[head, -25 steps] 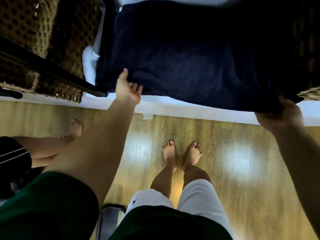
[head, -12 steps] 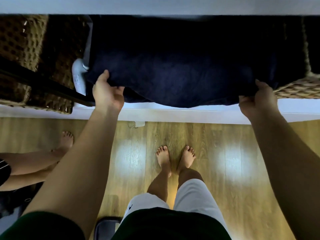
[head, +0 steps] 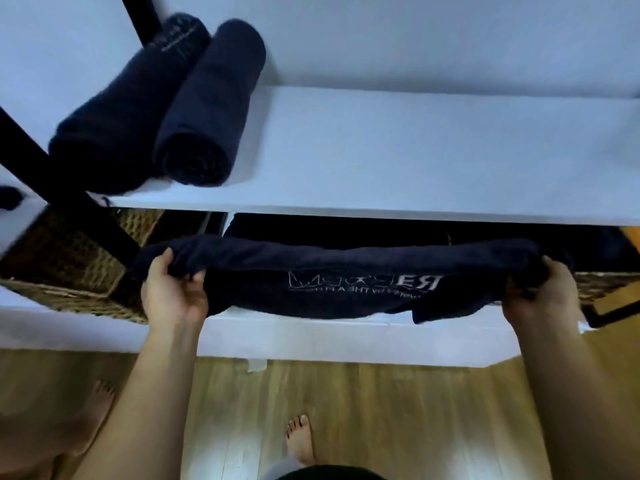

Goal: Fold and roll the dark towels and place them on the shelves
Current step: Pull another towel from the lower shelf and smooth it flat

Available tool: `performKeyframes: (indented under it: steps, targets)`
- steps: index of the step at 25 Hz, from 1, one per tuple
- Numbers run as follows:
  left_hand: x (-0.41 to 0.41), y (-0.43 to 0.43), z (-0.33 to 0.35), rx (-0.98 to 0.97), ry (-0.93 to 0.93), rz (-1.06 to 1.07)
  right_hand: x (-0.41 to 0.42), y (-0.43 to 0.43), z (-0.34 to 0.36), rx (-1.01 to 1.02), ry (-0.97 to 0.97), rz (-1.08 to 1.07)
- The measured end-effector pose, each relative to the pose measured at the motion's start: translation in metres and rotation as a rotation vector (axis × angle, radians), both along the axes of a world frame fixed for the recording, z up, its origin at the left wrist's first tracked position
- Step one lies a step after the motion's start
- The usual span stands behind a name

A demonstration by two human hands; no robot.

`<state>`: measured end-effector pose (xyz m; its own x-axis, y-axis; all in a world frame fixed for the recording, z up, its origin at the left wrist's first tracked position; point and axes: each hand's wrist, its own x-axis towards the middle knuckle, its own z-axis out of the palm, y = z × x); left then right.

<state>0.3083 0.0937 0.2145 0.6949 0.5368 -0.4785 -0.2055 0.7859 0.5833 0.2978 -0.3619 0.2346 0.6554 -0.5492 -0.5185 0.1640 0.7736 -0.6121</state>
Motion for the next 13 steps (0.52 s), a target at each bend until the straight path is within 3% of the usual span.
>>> performKeyframes:
  steps: [2, 6, 13]
  targets:
    - [-0.014, -0.02, 0.029, 0.041, -0.067, 0.046, -0.007, -0.032, 0.019, -0.022, -0.101, -0.021]
    - [-0.034, -0.065, 0.083, 0.082, -0.158, 0.011, -0.018, -0.122, 0.045, -0.098, -0.101, -0.113]
    - [-0.037, -0.142, 0.15, 0.075, -0.268, -0.05, -0.043, -0.183, 0.131, -0.058, -0.253, -0.14]
